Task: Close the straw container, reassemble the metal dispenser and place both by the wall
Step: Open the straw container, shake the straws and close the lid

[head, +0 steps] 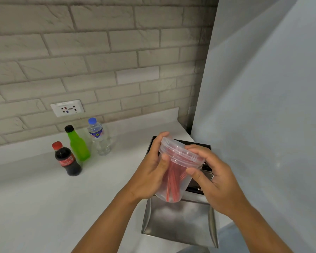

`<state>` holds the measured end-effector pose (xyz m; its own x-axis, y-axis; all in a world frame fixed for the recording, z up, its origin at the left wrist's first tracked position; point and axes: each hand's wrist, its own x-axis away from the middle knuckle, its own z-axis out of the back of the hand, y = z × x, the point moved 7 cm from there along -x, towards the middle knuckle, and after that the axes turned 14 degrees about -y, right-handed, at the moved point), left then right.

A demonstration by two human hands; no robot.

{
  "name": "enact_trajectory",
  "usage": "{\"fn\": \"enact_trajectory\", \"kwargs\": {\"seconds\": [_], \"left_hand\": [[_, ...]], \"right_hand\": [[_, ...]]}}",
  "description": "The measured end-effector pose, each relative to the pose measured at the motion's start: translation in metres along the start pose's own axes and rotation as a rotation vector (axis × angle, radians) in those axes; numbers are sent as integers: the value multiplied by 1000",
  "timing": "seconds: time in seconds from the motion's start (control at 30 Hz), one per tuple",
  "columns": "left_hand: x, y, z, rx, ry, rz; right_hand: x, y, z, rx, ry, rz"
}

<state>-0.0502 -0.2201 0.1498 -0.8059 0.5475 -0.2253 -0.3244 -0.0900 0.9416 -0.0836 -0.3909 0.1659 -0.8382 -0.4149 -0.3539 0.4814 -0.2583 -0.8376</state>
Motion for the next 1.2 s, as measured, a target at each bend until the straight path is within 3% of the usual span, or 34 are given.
{"fn": "enact_trajectory", "kwargs": {"seconds": [0.63,0.87,1.2], "left_hand": [[-4,14,4,-58,47,-53],[-3,6,-2,-62,36,25],[-2,4,-8,29,75,39]], "right_hand": [[-6,-5,1,22,50,-14],[-6,-7,2,123,-34,-59],[0,-1,0,122,147,12]]}}
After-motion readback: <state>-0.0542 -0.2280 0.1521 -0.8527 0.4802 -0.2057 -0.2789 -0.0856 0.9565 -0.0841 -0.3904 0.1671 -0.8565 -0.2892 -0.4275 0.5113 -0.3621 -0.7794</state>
